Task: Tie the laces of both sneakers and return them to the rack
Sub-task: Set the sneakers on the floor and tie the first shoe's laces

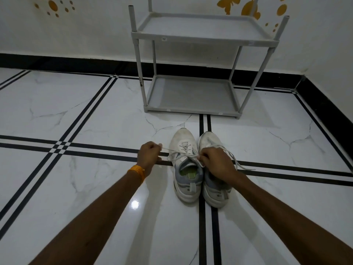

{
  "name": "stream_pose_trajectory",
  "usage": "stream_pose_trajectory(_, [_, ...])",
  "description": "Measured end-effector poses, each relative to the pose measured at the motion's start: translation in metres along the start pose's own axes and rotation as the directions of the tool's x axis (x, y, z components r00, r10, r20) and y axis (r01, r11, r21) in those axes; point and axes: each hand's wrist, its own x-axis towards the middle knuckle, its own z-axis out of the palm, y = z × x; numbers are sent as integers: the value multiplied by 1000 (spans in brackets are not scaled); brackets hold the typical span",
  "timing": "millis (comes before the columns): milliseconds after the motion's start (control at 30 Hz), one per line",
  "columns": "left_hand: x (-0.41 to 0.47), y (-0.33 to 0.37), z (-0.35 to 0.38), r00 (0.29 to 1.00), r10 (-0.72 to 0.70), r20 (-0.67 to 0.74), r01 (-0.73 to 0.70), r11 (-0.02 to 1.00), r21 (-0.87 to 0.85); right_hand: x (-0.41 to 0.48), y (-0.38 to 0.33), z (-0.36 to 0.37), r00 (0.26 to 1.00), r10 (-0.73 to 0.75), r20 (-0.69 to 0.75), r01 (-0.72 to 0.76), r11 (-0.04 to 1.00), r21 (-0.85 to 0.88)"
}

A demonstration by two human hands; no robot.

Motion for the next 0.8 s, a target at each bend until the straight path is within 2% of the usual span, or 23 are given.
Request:
stream_pose_trajectory(33, [2, -2, -3, 997, -75, -28, 75, 997, -18, 1, 2, 1, 1000, 22, 3, -22, 999, 39])
stream_pose_trajectory(100, [5, -10, -2, 994, -78, -79, 90, 982, 164, 2, 4, 4, 1000, 21, 10, -21, 999, 42])
stream_pose_trajectory(167, [0, -11, 6, 992, 77, -105, -33, 927, 374, 2, 2, 6, 1000, 6, 8, -6, 1000, 14])
stream_pose_trajectory(200, [-4, -10, 11, 976, 199, -89, -142, 888, 437, 3, 1, 6, 1000, 5, 8, -5, 1000, 14])
stream_pose_trajectory(233, [-8, -6, 16, 944, 327, -36, -274, 842, 464, 4, 1, 6, 1000, 8, 12, -9, 1000, 25])
stream_pose_trajectory(300, [-14, 1, 27, 852, 492, 181, -520, 747, 414, 5, -3, 4, 999, 23, 22, -24, 997, 73])
stream_pose_trajectory(367, [-22, 3, 35, 739, 516, 433, -669, 640, 377, 6, -8, 5, 999, 42, 33, -46, 992, 118])
stream_pose_trajectory(433, [-25, -3, 35, 654, 522, 547, -752, 525, 398, 6, -15, 9, 997, 67, 29, -71, 988, 138])
stream_pose_trajectory(500, [-19, -13, 27, 622, 564, 543, -782, 411, 469, 7, -21, 13, 996, 87, 11, -88, 974, 211])
stream_pose_trajectory(567, [-9, -19, 15, 626, 594, 505, -767, 353, 536, 6, -31, 19, 996, 90, -6, -85, 957, 276])
stream_pose_trajectory(700, [1, -22, -11, 652, 613, 446, -728, 340, 595, 5, -57, 31, 995, 39, 87, -74, 892, 446])
stream_pose_trajectory(800, [0, -14, -33, 675, 580, 455, -710, 344, 615, 1, -61, 29, 976, 3, 217, -146, 746, 650])
